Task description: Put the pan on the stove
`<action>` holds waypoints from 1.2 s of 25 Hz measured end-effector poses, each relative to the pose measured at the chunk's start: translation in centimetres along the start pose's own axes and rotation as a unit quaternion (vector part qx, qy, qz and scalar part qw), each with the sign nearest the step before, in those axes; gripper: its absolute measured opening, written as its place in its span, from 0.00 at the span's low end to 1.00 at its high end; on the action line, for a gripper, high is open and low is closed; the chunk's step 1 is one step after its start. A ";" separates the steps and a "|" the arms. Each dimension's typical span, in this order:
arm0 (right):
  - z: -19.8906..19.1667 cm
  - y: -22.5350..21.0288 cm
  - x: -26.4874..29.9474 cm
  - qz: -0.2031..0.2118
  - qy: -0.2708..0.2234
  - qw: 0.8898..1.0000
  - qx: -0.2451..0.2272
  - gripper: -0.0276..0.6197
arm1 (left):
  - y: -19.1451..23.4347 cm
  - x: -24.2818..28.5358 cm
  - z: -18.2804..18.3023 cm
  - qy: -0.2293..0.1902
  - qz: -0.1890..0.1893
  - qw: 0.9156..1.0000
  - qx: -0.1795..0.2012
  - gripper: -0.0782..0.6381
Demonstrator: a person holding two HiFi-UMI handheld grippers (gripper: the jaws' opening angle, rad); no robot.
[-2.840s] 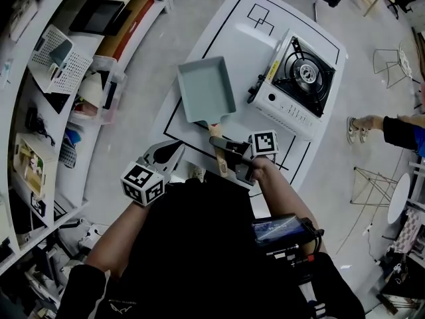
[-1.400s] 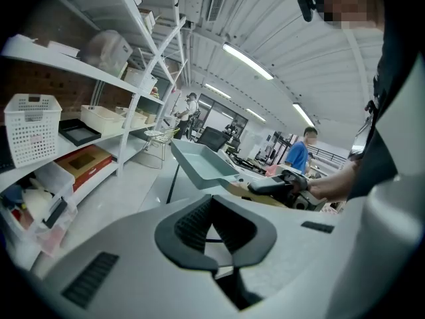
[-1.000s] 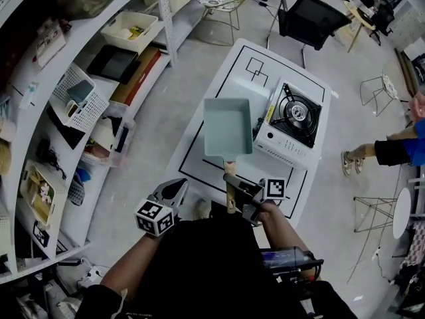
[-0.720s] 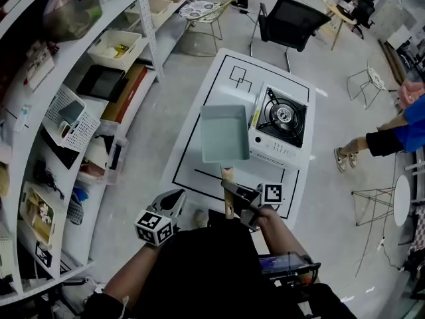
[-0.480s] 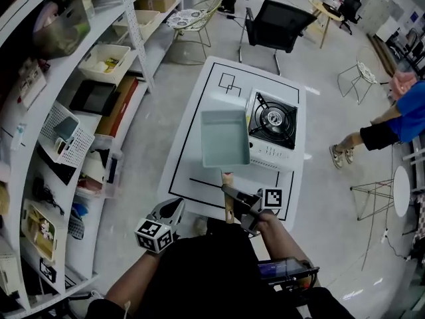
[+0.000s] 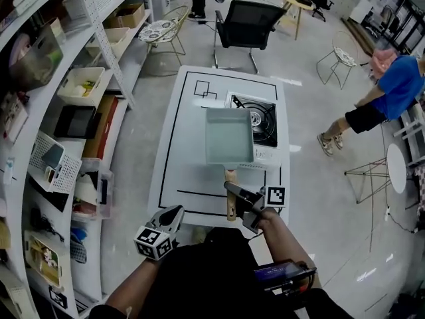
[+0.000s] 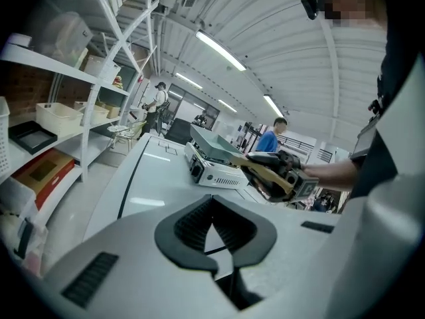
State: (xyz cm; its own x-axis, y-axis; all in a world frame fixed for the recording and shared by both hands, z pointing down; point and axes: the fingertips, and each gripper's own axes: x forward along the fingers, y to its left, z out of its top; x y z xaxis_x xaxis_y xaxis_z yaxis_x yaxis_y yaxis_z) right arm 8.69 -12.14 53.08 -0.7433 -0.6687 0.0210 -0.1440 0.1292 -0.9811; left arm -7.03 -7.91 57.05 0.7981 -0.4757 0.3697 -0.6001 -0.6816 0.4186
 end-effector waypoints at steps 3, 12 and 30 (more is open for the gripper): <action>1.4 0.0 -0.6 -0.004 -0.020 1.000 -0.001 0.25 | -0.5 0.7 0.2 0.002 -0.012 1.000 0.001 0.12; 5.5 -1.0 -1.9 -0.023 -0.068 0.997 0.007 0.25 | -1.3 3.0 1.1 0.010 -0.033 0.999 0.013 0.12; 12.1 -4.1 -2.9 -0.040 -0.103 0.993 0.042 0.26 | -1.0 5.3 2.0 0.016 -0.013 1.000 0.010 0.12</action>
State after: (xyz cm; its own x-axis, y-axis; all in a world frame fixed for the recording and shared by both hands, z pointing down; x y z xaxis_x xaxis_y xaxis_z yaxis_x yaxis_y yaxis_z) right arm 19.34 -19.59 54.68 -0.5808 -0.8111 0.0685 -0.1360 0.0137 -0.9906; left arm -2.07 -10.83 56.93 0.8114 -0.4391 0.3858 -0.5774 -0.7048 0.4123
